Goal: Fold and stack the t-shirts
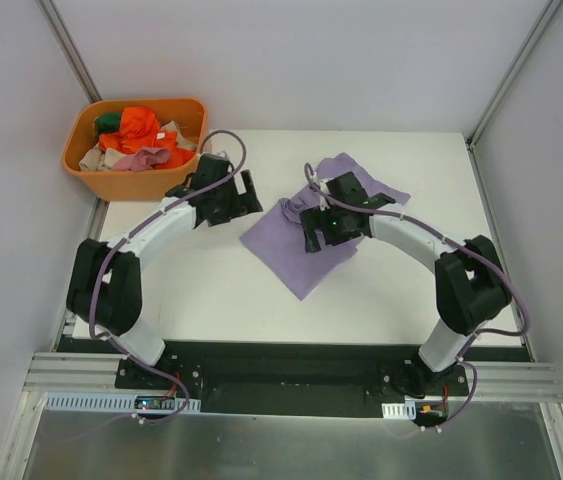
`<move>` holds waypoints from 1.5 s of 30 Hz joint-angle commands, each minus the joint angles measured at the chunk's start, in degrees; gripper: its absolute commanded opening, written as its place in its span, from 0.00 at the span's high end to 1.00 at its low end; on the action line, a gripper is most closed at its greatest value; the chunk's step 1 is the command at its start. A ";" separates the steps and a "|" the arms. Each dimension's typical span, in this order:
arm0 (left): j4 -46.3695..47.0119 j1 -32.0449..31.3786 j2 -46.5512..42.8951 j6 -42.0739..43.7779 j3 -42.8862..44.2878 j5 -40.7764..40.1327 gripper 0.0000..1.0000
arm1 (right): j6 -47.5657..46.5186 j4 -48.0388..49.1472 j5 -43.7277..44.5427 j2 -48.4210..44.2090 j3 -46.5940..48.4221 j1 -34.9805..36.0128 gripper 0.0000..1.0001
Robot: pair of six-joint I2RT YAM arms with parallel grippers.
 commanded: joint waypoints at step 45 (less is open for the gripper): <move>5.12 4.53 7.45 -2.47 -9.18 6.78 0.46 | -3.51 2.32 -6.80 -1.99 -4.96 15.53 0.04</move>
